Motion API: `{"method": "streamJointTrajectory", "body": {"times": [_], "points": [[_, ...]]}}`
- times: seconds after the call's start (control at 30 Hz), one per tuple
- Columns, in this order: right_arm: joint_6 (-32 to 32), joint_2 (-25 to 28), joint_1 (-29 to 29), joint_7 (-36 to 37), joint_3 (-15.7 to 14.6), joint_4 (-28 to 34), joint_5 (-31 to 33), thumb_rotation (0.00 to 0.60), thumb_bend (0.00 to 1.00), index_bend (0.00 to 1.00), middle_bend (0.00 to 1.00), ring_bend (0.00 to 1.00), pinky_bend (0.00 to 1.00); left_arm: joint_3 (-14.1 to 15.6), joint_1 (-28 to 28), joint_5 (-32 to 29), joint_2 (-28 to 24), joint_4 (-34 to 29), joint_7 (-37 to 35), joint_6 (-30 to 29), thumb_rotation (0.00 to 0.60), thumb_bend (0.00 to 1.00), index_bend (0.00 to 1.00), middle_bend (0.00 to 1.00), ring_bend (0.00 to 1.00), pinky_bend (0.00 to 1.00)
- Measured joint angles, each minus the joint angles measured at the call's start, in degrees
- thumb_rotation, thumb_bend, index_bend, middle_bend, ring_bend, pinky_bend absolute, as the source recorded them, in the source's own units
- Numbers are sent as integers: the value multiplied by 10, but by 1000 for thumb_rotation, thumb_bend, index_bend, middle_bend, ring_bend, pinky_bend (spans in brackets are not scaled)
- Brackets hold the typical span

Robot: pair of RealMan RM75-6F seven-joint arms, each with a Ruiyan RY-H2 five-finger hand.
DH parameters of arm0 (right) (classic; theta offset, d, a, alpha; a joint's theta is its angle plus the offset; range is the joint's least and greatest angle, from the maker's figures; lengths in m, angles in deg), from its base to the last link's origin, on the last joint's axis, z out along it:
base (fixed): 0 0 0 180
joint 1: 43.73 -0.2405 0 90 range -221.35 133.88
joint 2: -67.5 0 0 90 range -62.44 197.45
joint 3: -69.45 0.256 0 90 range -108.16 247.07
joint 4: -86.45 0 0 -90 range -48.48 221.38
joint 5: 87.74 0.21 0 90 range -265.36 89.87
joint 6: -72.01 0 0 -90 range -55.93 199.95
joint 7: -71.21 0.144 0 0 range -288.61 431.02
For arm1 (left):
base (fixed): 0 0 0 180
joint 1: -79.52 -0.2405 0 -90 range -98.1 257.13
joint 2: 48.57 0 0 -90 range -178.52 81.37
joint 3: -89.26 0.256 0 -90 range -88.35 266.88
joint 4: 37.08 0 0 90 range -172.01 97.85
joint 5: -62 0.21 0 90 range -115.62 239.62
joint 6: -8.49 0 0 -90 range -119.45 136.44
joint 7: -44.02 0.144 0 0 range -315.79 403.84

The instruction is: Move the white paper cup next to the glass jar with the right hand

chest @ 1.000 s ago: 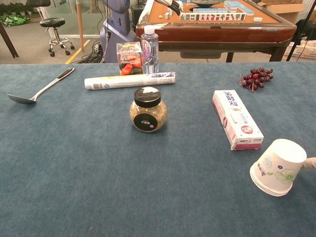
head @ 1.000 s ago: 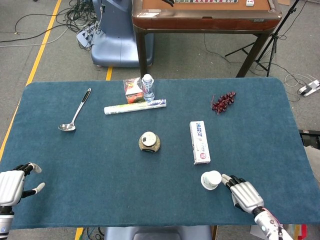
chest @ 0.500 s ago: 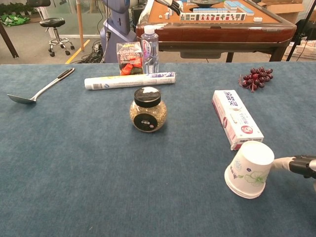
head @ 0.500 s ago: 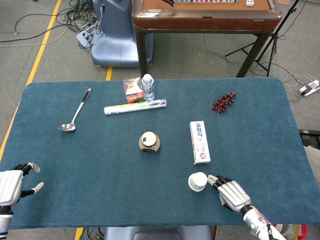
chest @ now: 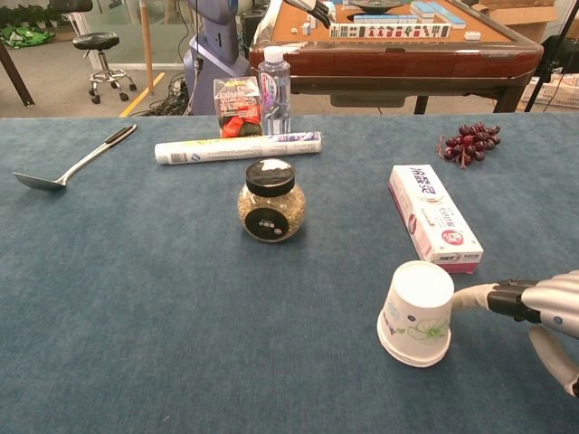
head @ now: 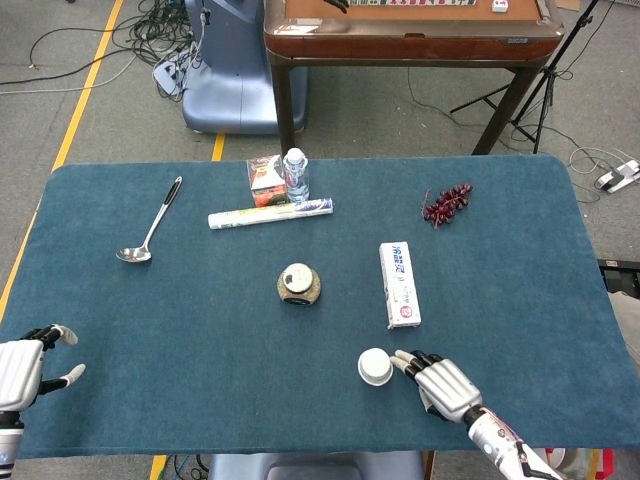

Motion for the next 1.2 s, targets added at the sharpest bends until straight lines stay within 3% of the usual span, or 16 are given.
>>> {"method": "streamJointTrajectory", "body": {"times": [0.27,0.33,0.5,0.67,0.7,0.9,1.2], "points": [[-6,4,-8,-10,3,9,9,600,999,82,91,76,237,0,0,0,0,1,-2,1,600,89,501,483,487,662],[-17,10,-6,-9,3,11,8,600,919,82,97,76,237,0,1,0,0,2,-2,1,600,89,501,483,487,662],[-52,29,5,-5,3,19,-10,600,444,83,107,76,237,0,0,1,0,0,-1,0,600,89,501,483,487,661],[-97,42,17,0,3,20,-58,600,54,77,117,76,237,0,0,1,0,-1,1,0,600,90,501,483,487,661],[-105,42,19,2,4,18,-70,600,13,67,108,76,237,0,0,1,0,-1,1,0,600,89,501,483,487,661],[-150,21,27,13,7,-30,-156,600,0,0,4,5,195,0,1,0,1,0,1,1,600,89,501,483,487,661],[-168,-56,14,26,17,-117,-236,600,0,0,0,0,120,-1,0,-3,0,1,-4,2,600,89,501,483,487,661]]}}
